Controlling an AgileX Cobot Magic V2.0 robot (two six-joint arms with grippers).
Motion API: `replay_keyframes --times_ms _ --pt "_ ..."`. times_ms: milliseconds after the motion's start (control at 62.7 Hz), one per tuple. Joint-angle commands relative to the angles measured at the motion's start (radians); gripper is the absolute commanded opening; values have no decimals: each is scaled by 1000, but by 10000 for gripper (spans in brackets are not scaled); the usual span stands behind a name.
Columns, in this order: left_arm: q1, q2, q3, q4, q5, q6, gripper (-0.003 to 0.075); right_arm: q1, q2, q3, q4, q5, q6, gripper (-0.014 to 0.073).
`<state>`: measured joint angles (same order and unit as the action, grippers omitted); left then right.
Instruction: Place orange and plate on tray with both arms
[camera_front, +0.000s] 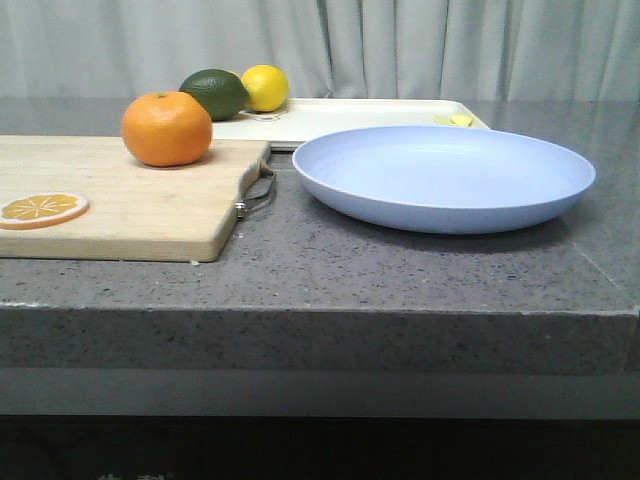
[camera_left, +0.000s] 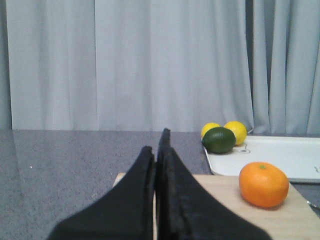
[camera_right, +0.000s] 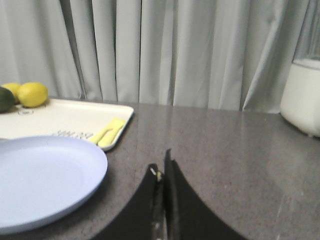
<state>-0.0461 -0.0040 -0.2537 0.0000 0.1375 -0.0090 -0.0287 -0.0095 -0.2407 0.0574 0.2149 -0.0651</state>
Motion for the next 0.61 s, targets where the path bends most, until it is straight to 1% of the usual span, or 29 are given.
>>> replay_keyframes --times_ms 0,207,319,399,479,591 --pt "3 11 -126 -13 31 -8 -18 -8 43 -130 2 -6 -1 -70" --pt "3 142 -347 -13 220 -8 -18 -8 213 -370 2 133 -1 -70" --pt "3 237 -450 -13 313 -8 -18 -8 321 -485 2 243 -1 -70" --pt "3 309 -503 -13 374 -8 -18 -8 394 -537 2 316 -1 -70" --pt "3 365 -525 -13 400 -8 -18 -8 451 -564 1 375 -1 -70" --pt "3 421 -525 -13 412 -8 -18 -8 513 -562 1 398 -1 -70"
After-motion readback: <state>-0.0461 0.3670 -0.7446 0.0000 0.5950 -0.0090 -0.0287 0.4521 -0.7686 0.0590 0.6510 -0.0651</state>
